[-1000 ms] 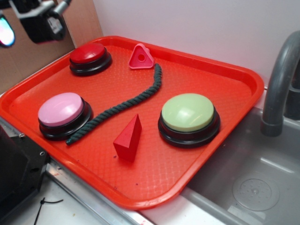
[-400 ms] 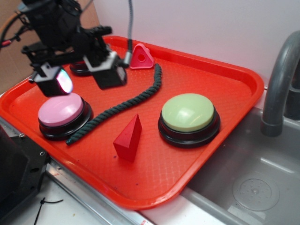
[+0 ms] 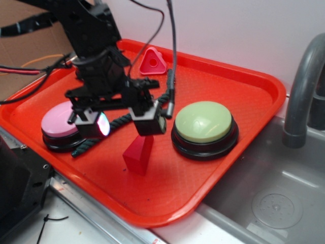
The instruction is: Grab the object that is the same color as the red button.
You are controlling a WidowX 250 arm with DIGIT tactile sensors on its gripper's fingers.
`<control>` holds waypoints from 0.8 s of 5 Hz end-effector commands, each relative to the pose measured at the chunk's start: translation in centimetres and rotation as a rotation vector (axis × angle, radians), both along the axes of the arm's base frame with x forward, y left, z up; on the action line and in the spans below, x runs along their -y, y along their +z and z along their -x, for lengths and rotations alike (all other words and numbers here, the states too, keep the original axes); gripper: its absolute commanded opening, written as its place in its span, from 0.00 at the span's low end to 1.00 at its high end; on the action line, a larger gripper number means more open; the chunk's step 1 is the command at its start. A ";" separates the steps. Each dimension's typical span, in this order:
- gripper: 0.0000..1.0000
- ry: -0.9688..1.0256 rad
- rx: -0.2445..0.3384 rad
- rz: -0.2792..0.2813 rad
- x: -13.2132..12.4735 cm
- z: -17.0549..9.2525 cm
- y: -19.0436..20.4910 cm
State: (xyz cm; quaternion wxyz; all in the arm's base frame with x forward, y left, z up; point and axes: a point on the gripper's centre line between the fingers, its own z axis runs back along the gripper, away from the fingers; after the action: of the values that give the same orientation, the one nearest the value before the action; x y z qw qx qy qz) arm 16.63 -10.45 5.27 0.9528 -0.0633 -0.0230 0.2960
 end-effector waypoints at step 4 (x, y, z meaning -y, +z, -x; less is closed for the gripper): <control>0.00 -0.137 0.037 -0.001 1.0 0.1 -0.5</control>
State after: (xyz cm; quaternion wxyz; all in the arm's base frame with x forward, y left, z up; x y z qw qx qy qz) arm 15.86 -11.18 4.04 0.9726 -0.0570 -0.0184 0.2246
